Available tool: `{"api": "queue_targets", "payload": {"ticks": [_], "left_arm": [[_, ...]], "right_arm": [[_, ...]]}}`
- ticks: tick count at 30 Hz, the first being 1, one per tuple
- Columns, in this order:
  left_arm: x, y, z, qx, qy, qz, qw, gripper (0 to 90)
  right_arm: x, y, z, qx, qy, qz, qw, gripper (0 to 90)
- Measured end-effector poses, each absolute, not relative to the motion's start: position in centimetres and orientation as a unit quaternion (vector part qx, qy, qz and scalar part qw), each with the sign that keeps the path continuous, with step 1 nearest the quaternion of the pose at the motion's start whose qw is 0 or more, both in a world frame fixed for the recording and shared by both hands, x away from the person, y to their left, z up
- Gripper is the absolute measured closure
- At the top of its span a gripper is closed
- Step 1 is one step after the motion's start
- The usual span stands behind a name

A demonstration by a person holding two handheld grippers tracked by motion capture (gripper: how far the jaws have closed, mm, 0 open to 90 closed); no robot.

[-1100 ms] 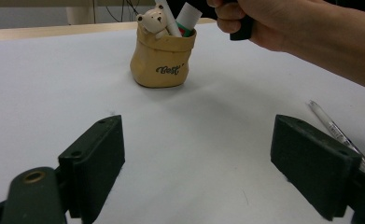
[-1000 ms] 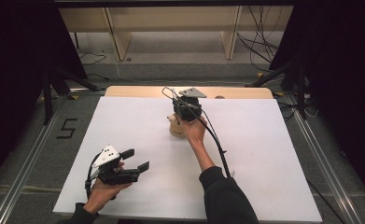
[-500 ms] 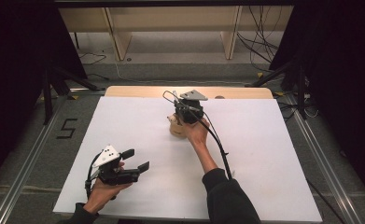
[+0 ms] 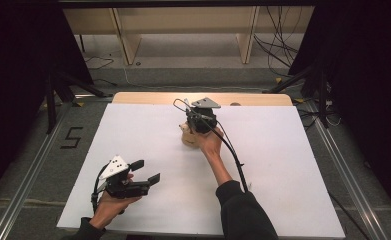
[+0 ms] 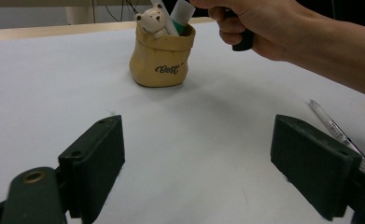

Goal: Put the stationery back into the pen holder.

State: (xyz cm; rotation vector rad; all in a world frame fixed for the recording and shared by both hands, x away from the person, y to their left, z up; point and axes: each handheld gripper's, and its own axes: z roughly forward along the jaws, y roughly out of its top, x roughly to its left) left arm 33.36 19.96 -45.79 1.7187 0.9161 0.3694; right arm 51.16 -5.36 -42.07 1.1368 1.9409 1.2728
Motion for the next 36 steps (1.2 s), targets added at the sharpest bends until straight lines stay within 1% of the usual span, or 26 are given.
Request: {"api": "queue_targets", "payload": {"ticks": [13, 15, 17, 19, 22, 26, 30, 36], "left_arm": [[33.4, 20.0, -45.8, 0.726, 0.386, 0.156, 0.547, 17.0], [33.3, 20.0, -45.8, 0.726, 0.386, 0.156, 0.547, 17.0], [33.4, 20.0, -45.8, 0.726, 0.386, 0.156, 0.547, 17.0], [33.4, 20.0, -45.8, 0.727, 0.385, 0.156, 0.547, 17.1], [33.3, 19.9, -45.8, 0.726, 0.386, 0.156, 0.547, 17.0], [33.4, 19.9, -45.8, 0.726, 0.387, 0.156, 0.547, 17.0], [33.4, 20.0, -45.8, 0.727, 0.386, 0.156, 0.546, 17.0], [33.4, 19.9, -45.8, 0.728, 0.387, 0.154, 0.545, 17.0]], "right_arm": [[51.2, -5.1, -42.5, 0.422, 0.73, 0.462, 0.275, 78.0], [51.2, -5.1, -42.5, 0.421, 0.731, 0.46, 0.276, 76.8], [51.2, -5.1, -42.5, 0.419, 0.733, 0.458, 0.277, 71.8], [51.2, -5.1, -42.4, 0.422, 0.734, 0.458, 0.272, 61.7], [51.1, -5.5, -42.1, 0.421, 0.731, 0.47, 0.261, 54.7], [50.8, -5.8, -41.3, 0.42, 0.723, 0.487, 0.251, 42.1], [50.7, -6.3, -40.6, 0.429, 0.722, 0.49, 0.234, 36.8], [50.3, -7.6, -39.6, 0.437, 0.724, 0.487, 0.219, 33.2]]}}
